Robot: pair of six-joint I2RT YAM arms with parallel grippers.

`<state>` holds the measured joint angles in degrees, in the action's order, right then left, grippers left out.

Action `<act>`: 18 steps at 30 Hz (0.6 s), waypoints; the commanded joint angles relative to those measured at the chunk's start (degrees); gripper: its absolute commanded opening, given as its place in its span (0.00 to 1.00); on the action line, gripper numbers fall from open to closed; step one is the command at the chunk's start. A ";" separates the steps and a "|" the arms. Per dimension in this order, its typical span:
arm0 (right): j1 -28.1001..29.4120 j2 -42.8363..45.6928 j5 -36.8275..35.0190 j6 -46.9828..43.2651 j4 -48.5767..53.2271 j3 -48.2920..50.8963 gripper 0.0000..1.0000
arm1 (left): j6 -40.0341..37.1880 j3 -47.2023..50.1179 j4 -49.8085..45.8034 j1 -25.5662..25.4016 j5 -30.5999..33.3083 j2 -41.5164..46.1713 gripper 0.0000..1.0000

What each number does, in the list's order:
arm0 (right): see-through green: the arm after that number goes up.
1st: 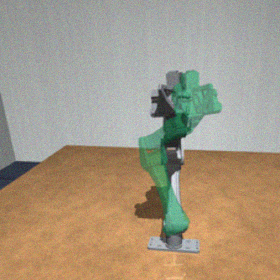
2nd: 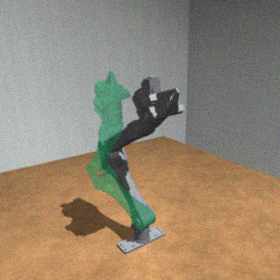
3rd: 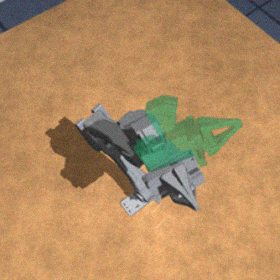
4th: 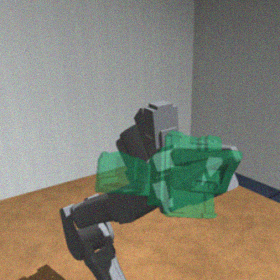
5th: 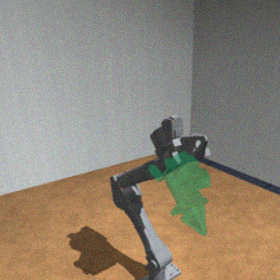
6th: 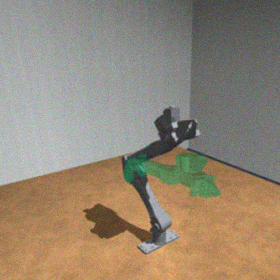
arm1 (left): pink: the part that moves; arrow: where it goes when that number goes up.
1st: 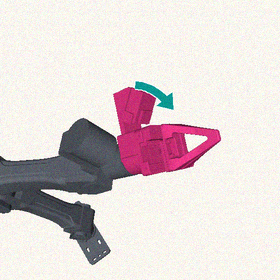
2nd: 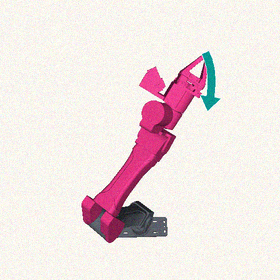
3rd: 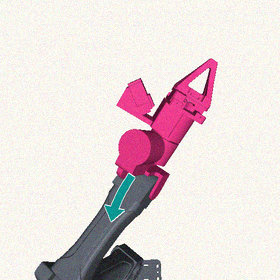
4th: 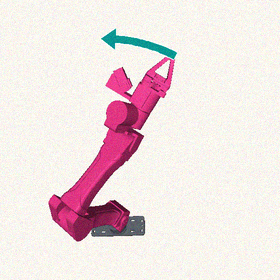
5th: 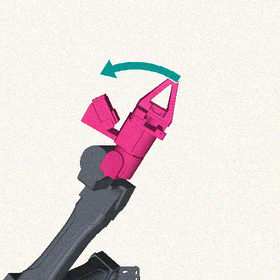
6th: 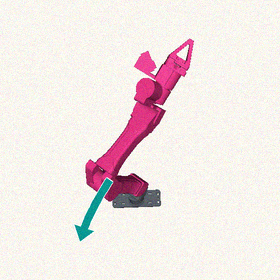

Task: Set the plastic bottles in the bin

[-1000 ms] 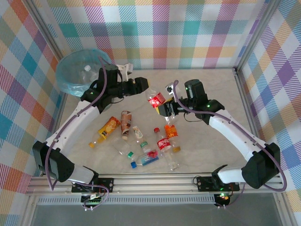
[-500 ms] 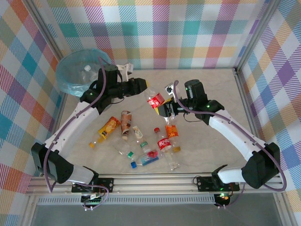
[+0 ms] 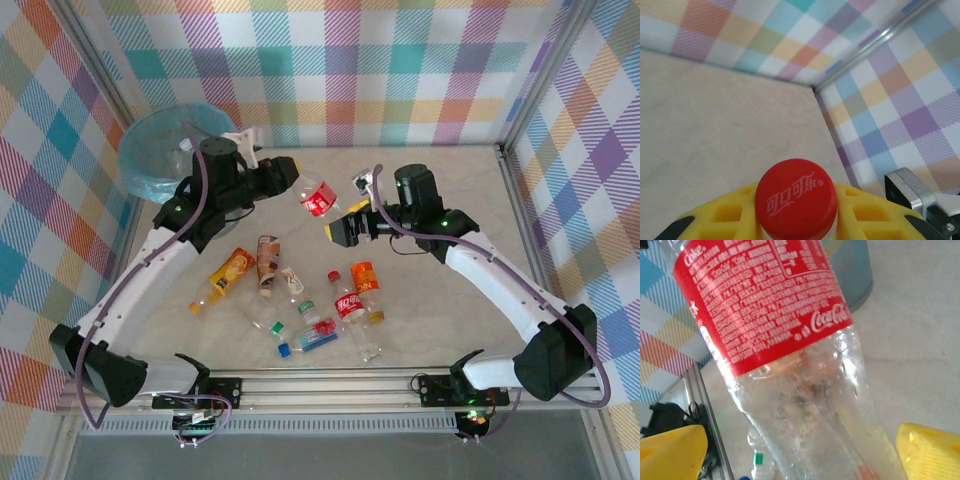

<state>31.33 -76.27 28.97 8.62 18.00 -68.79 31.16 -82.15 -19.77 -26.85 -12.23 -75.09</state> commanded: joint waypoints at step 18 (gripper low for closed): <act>2.15 -2.86 0.82 1.17 0.69 -11.13 1.00 | -9.69 -30.75 -9.20 26.53 17.30 -5.10 0.00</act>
<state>33.08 -78.32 29.02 9.06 18.31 -78.19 21.52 -110.98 -27.16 -3.64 4.45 -77.62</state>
